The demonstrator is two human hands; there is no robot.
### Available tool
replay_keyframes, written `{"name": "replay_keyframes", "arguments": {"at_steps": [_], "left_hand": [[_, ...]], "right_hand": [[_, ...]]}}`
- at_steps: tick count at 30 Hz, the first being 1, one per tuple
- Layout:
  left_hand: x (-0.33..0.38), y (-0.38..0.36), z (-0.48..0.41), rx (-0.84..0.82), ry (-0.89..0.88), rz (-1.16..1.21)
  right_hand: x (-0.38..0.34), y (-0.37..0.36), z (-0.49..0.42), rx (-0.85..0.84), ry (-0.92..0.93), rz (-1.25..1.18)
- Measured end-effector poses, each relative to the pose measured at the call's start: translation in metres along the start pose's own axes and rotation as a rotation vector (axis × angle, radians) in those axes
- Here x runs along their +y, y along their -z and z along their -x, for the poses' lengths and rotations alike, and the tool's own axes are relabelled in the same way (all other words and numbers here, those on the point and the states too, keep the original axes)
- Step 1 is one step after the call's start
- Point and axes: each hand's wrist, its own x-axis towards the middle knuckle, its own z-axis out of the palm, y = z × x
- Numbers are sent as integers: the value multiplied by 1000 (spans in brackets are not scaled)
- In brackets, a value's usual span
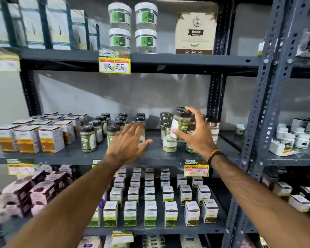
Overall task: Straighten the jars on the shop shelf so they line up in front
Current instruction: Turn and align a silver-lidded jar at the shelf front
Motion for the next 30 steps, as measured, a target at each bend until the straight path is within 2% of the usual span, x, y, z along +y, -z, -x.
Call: {"name": "replay_keyframes", "arguments": {"at_steps": [3,10,18,23,30], "left_hand": [[-45,19,20,53,86,-5],[-145,22,86,56,231,-98],[-203,-11,111,-84,400,-76],[-210,-39,106,-211,378,-42],[-222,-57,105,-210,303,-111]], "right_hand": [[-22,-46,0,-48,14,-59],[-47,-150,12,-220,14,-157],[-34,-212,15,-188,-63,-131],[-24,-228,17,-161,-103,-64],[-25,-233,24,-153,-125,-47]]}}
